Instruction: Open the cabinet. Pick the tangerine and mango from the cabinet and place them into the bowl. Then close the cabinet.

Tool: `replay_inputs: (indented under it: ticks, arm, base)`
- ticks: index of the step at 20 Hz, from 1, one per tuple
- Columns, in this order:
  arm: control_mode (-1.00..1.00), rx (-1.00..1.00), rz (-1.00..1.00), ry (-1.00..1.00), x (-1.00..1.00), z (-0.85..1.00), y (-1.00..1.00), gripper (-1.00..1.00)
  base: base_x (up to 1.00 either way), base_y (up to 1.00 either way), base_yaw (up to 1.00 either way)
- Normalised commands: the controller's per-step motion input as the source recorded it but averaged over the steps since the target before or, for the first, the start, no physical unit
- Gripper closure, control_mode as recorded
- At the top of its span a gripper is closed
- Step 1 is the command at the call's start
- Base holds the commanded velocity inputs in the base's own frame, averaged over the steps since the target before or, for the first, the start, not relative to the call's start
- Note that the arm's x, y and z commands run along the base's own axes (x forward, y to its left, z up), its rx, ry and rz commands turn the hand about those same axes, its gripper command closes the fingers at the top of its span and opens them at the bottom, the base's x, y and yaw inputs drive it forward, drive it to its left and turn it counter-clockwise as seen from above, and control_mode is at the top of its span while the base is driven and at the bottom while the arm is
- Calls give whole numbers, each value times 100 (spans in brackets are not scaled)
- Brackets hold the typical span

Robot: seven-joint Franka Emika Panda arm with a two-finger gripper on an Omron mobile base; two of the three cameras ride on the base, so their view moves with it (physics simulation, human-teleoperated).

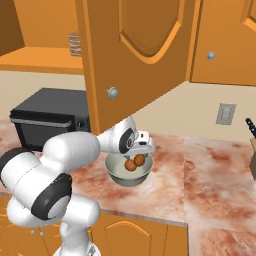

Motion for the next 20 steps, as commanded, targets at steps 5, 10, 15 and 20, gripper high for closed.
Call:
replay_inputs:
  ticks: [5,10,15,20]
  arm:
    - [-100,0,-7,-11,-18,47,0,-100]
    - [-100,0,-3,-20,-24,73,27,-100]
    - [-100,0,-5,-23,-25,78,79,-100]
    - [-100,-1,-11,-16,-74,96,27,-100]
  base:
    - [0,0,0]
    - [0,0,0]
    - [0,0,0]
    - [0,0,0]
